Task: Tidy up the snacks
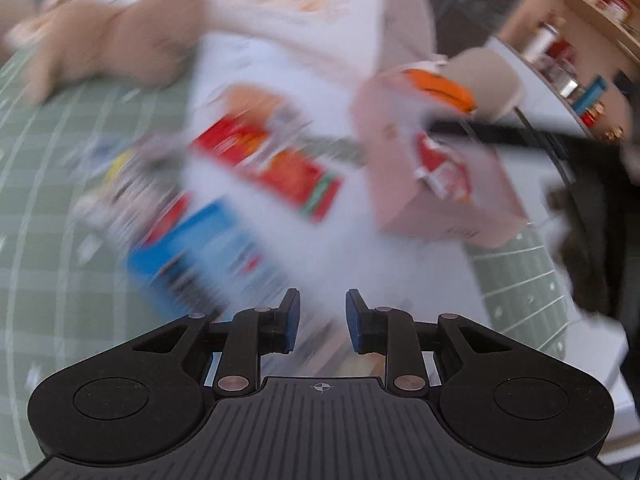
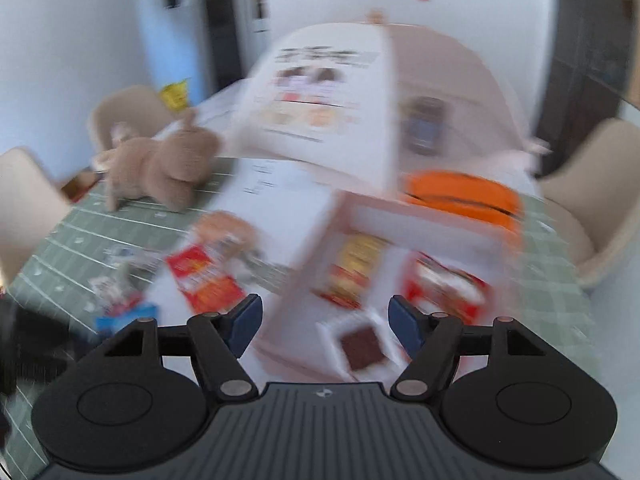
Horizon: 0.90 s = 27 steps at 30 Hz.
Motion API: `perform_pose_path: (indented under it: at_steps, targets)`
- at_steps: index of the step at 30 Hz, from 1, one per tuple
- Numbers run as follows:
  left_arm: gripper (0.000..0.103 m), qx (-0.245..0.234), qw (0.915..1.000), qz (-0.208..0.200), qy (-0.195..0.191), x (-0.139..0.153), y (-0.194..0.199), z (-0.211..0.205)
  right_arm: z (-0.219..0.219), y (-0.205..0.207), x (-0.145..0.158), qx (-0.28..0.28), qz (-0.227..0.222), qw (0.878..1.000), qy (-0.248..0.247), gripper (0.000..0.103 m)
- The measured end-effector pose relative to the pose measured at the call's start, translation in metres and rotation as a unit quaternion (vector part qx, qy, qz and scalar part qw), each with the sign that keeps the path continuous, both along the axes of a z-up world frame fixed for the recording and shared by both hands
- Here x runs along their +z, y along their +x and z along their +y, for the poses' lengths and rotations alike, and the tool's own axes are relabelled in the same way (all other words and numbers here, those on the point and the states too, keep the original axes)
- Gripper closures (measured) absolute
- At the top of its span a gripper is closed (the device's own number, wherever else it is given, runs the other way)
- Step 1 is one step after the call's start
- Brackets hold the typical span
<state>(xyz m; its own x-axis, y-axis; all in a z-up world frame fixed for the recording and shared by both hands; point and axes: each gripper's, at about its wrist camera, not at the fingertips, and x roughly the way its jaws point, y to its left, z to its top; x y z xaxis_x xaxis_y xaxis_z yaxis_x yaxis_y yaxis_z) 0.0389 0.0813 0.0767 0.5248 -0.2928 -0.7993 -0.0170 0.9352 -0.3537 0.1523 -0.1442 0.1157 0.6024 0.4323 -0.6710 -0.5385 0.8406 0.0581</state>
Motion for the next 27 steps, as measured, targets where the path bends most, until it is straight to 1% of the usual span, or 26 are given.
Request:
perform_pose_path:
  at_steps: [2,4,6,8,10,12,14,16,20,22,24,25,27]
  targets:
    - [0.075,0.012,0.9999,0.005,-0.005,-0.002,-0.018,0.013,0.048,0.023,-0.008,0.047,0.005,0.999,-0.018,0.03]
    - [0.075,0.012,0.9998,0.013,-0.007,-0.003,-0.032,0.026,0.095,0.048,-0.022,0.071,0.02,0.996,-0.041,0.03]
    - [0.075,0.014,0.9998,0.017,-0.004,-0.006,-0.046,0.037,0.138,0.072,-0.037,0.07,0.034,0.995,-0.064,0.03]
    - [0.075,0.027,0.9994,0.019,-0.006,-0.007,-0.063,0.051,0.169,0.098,-0.051,0.052,0.05,0.994,-0.081,0.03]
    - [0.075,0.05,0.9985,0.02,-0.012,-0.008,-0.077,0.066,0.184,0.115,-0.064,0.037,0.065,0.993,-0.092,0.031]
    - [0.075,0.074,0.9969,0.019,-0.021,-0.01,-0.086,0.082,0.19,0.121,-0.073,0.026,0.093,0.992,-0.085,0.037]
    - [0.075,0.094,0.9949,0.023,-0.029,-0.013,-0.09,0.095,0.188,0.106,-0.074,0.037,0.108,0.992,-0.061,0.038]
    - [0.075,0.103,0.9939,0.027,-0.028,-0.015,-0.089,0.103,0.181,0.086,-0.073,0.054,0.125,0.99,-0.04,0.04]
    - [0.075,0.086,0.9957,0.022,-0.026,-0.012,-0.077,0.1,0.156,0.03,-0.077,0.072,0.167,0.983,0.005,0.04]
    - [0.075,0.07,0.9971,0.018,-0.025,-0.01,-0.069,0.093,0.142,0.006,-0.077,0.08,0.183,0.98,0.017,0.04]
    - [0.075,0.056,0.998,0.018,-0.021,-0.01,-0.06,0.084,0.129,-0.016,-0.075,0.091,0.18,0.979,0.009,0.037]
    - [0.075,0.049,0.9984,0.017,-0.021,-0.01,-0.056,0.078,0.122,-0.027,-0.073,0.096,0.172,0.981,-0.002,0.032]
    - [0.075,0.037,0.999,0.019,-0.017,-0.009,-0.052,0.067,0.106,-0.051,-0.07,0.112,0.148,0.982,-0.027,0.03]
